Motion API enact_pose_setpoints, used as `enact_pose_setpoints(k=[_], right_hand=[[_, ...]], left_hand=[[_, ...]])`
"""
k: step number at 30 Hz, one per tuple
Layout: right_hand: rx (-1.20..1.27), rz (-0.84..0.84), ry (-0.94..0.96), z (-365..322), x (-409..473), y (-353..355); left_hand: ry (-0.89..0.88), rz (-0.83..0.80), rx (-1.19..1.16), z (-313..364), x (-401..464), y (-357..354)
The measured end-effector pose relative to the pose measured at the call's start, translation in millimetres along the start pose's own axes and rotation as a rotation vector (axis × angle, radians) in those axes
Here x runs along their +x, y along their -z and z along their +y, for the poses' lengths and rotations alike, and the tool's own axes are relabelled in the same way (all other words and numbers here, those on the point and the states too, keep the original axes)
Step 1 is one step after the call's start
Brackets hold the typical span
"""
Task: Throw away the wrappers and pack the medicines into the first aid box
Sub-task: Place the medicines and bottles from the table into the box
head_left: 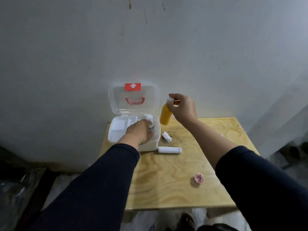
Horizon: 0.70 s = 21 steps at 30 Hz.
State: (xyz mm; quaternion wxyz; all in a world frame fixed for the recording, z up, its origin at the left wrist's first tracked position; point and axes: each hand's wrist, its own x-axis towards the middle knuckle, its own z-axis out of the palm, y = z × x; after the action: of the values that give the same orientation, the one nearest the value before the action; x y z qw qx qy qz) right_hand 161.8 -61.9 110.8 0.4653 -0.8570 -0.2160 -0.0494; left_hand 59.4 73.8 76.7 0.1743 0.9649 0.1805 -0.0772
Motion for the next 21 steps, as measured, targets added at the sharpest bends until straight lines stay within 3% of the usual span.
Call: enact_pose_setpoints(k=[4, 9, 21], right_hand=[[0.026, -0.018, -0.016, -18.7, -12.0, -27.5], [-0.02, -0.076, -0.068, -14.4, -21.2, -63.9], [-0.124, -0.177, -0.173, 14.9, -36.2, -105.0]], left_hand=[[0.016, 0.05, -0.008, -30.8, -9.5, -5.1], [0.069, -0.038, -0.041, -59.3, -4.2, -22.1], [0.048, -0.086, -0.039, -71.7, -0.8, -39.9]])
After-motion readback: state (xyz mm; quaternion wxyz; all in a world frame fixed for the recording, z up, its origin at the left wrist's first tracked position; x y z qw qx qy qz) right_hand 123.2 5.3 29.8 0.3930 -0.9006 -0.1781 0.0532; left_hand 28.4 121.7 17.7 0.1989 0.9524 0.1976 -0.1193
